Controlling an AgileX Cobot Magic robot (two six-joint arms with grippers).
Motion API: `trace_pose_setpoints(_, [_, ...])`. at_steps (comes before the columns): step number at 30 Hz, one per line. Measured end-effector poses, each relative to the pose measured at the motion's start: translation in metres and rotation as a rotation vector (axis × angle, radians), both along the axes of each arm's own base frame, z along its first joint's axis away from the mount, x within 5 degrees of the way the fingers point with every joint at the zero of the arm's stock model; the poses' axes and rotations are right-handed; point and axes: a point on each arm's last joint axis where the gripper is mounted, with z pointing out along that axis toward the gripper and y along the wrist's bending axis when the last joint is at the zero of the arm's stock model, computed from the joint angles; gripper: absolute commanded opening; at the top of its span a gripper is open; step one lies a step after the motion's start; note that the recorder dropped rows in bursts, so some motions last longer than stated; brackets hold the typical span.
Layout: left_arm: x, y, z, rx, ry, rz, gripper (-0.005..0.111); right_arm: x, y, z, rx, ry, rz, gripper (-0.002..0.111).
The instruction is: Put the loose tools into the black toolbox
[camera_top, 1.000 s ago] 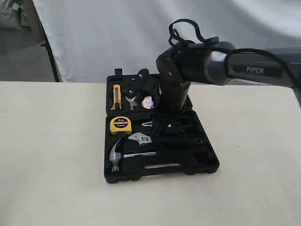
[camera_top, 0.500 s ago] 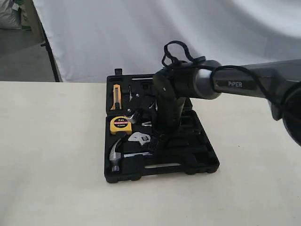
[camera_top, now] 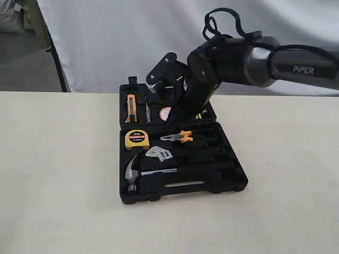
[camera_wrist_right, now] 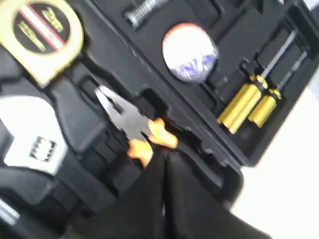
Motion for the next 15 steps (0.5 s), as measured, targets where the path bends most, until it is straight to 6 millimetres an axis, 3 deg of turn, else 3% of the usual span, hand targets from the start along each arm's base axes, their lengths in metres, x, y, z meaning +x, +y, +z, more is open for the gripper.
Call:
trace_pose_setpoints(5, [0.000,0.000,0.000,0.000,0.000,0.000,0.001,-0.002,0.012,-0.030,0.050,0.104,0.047,0.000])
trace_pose_setpoints(9, [0.000,0.000,0.000,0.000,0.000,0.000,0.001,-0.004,0.017,-0.083,0.010,0.250,0.046,0.000])
trace_pose_setpoints(15, [0.000,0.000,0.000,0.000,0.000,0.000,0.001,-0.003,0.018,-0.087,-0.010,0.283,0.049,0.000])
